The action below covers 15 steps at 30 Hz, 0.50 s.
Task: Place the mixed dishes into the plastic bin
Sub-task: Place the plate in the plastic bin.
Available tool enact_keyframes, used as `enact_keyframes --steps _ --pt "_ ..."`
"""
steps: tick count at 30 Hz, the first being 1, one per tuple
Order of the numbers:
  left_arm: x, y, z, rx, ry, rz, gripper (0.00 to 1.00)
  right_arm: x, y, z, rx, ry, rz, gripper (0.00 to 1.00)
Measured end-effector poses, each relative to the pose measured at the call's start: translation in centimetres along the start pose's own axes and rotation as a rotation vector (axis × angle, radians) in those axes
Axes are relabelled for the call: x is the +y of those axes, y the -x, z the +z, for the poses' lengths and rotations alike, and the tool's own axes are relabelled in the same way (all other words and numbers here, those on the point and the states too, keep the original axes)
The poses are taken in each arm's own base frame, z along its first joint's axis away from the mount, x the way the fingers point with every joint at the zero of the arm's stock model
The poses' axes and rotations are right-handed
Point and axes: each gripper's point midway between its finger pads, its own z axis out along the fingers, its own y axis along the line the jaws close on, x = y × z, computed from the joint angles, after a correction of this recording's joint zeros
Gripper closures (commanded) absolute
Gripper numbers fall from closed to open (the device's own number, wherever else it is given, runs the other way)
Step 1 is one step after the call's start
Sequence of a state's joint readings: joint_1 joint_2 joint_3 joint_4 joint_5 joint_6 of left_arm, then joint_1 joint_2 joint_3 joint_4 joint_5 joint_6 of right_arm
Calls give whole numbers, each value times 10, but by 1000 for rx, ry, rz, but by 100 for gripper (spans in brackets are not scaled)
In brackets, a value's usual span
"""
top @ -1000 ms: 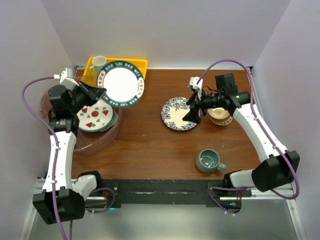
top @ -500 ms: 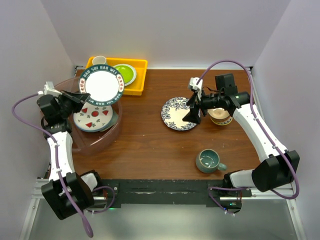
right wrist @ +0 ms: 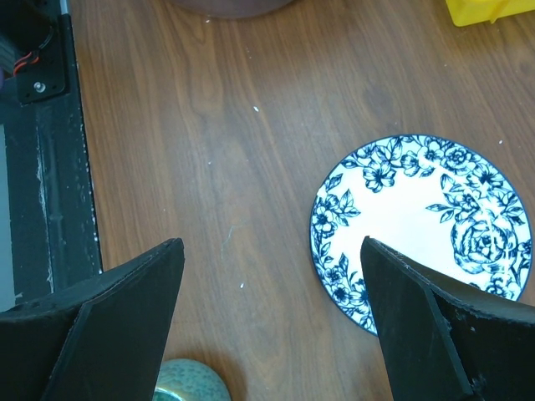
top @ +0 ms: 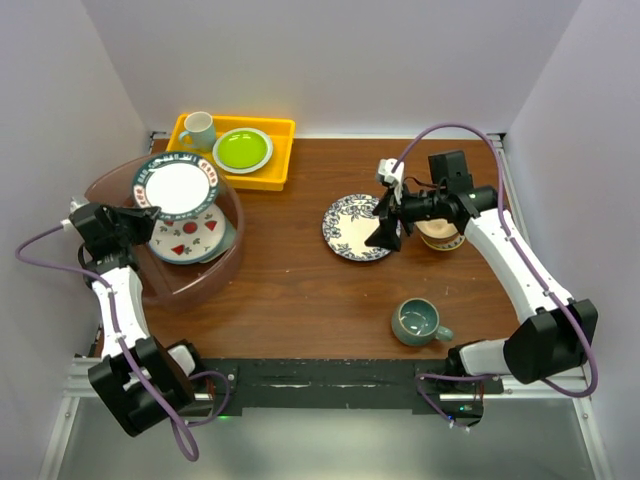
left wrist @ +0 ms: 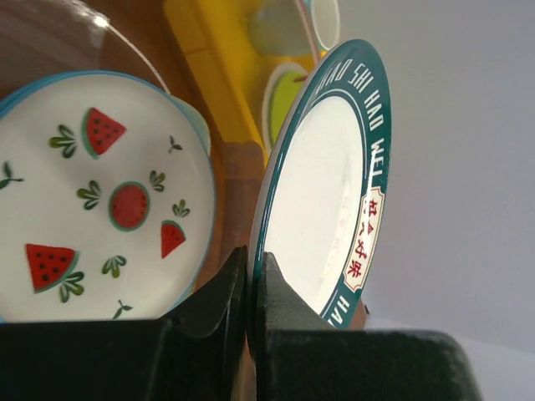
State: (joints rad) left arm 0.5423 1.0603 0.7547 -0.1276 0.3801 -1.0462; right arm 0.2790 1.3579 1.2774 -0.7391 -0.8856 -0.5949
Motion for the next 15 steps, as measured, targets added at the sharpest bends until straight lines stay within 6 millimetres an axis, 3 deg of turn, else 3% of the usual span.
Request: enact_keyframes --steps 15 --pt "71 -5 1 -21 311 -66 100 2 -10 3 12 8 19 9"
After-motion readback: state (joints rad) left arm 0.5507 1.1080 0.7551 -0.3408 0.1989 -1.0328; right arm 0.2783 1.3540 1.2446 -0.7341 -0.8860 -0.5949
